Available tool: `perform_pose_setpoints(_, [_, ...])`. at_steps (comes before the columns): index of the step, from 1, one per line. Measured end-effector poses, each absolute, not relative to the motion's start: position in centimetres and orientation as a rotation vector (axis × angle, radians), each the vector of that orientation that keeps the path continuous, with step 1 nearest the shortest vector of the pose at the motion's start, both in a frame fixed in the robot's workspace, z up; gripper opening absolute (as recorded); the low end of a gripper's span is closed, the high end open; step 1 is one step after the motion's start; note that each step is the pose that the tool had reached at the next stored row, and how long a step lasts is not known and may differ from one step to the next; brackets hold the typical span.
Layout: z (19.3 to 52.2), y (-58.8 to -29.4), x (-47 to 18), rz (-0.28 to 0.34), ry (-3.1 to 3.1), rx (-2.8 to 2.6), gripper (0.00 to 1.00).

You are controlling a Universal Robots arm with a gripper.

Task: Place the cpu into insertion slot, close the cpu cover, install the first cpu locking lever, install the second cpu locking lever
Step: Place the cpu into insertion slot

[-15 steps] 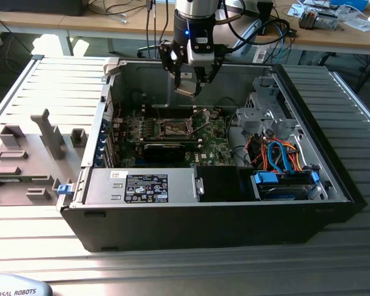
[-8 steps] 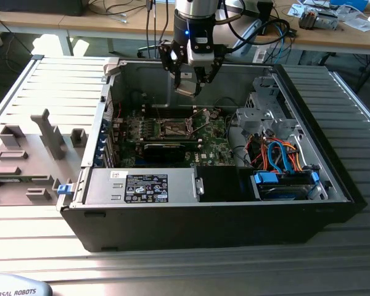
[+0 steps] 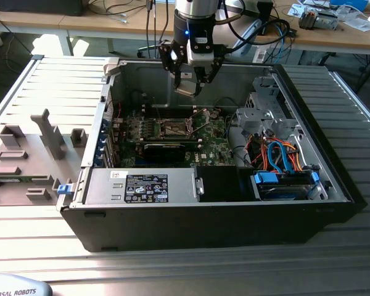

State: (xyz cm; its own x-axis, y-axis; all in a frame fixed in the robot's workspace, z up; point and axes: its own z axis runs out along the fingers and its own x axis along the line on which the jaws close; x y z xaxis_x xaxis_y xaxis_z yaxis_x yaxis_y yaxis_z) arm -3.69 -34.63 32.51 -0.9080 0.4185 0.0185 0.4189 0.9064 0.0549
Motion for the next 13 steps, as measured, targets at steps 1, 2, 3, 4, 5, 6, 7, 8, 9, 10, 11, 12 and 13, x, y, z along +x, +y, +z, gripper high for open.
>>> perform_pose_setpoints(1, [32.51,-34.64,-3.69,-0.090,-3.061,-0.673,0.54])
perform_pose_setpoints(2, [32.51,-34.63,-3.69,-0.090,-3.059,-0.682,0.54])
perform_pose_setpoints(3, [32.51,-34.64,-3.69,-0.090,-3.058,-0.689,0.54])
perform_pose_setpoints(4, [32.51,-34.63,-3.69,-0.090,-3.058,-0.689,0.54])
perform_pose_setpoints(5, [32.51,-34.64,-3.69,-0.090,-3.058,-0.690,0.54])
perform_pose_setpoints(6, [32.51,-34.64,-3.69,-0.090,-3.057,-0.691,0.54])
perform_pose_setpoints(7, [32.51,-34.64,-3.69,-0.090,-3.057,-0.691,0.54])
perform_pose_setpoints(8, [32.51,-34.63,-3.69,-0.090,-3.057,-0.692,0.54])
perform_pose_setpoints(9, [32.51,-34.63,-3.69,-0.090,-3.057,-0.694,0.54])
perform_pose_setpoints(10, [32.51,-34.63,-3.69,-0.090,-3.057,-0.694,0.54])
perform_pose_setpoints(11, [32.51,-34.64,-3.69,-0.090,-3.056,-0.695,0.54])
perform_pose_setpoints(12, [32.51,-34.64,-3.69,-0.090,-3.056,-0.696,0.54])
perform_pose_setpoints(13, [32.51,-34.63,-3.69,-0.090,-3.056,-0.697,0.54])
